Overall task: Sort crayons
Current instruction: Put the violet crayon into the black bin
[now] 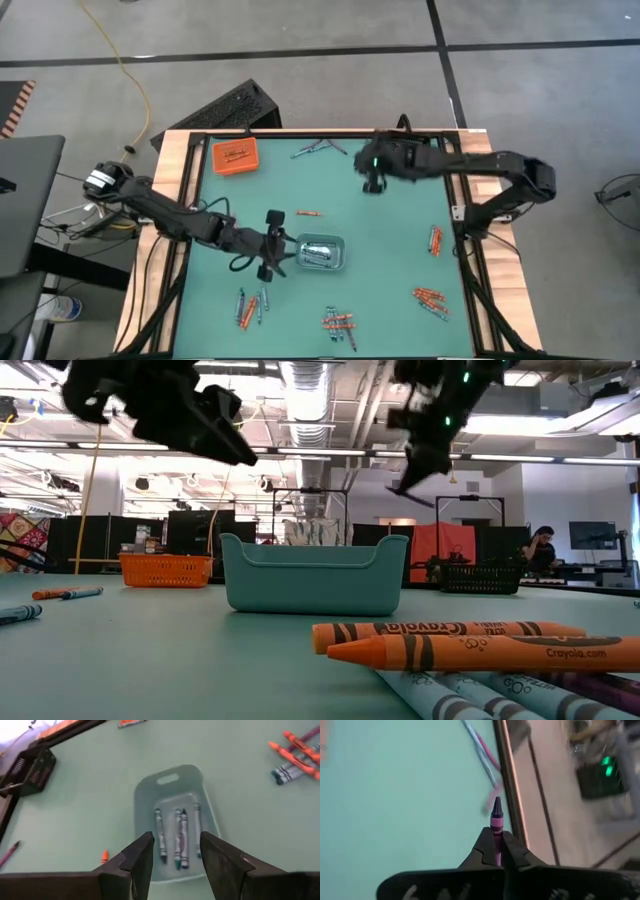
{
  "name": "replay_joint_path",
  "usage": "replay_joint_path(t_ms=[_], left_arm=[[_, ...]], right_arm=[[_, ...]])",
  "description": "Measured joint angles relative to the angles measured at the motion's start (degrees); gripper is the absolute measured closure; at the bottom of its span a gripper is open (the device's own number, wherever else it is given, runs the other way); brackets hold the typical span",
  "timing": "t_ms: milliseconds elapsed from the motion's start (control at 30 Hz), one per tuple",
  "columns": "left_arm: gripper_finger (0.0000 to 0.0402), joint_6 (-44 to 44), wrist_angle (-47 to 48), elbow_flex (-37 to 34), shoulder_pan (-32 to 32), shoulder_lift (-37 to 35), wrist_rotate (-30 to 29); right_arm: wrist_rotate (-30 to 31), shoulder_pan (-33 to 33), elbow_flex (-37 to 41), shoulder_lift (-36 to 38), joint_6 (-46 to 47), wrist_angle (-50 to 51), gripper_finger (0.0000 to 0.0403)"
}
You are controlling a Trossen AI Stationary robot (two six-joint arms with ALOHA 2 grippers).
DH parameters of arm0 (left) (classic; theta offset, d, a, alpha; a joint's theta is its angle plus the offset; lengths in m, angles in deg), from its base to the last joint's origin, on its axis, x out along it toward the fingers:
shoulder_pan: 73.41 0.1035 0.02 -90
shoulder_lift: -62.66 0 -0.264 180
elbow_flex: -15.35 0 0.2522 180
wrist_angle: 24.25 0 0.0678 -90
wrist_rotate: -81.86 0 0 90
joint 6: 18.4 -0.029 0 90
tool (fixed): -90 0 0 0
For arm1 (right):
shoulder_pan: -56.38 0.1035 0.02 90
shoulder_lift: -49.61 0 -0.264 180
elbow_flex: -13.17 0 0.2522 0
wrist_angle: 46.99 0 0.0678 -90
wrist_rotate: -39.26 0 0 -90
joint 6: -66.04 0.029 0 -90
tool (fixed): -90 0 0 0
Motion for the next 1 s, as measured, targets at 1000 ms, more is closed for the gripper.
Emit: replay_joint_path(t_ms=[1000], left_arm=[[0.0251,9.67,-12.52,-7.01,-6.94,0.00,1.21]], right_arm=[[-19.26,-38.47,-0.20,-15.85,-13.09,5.29,0.0381]])
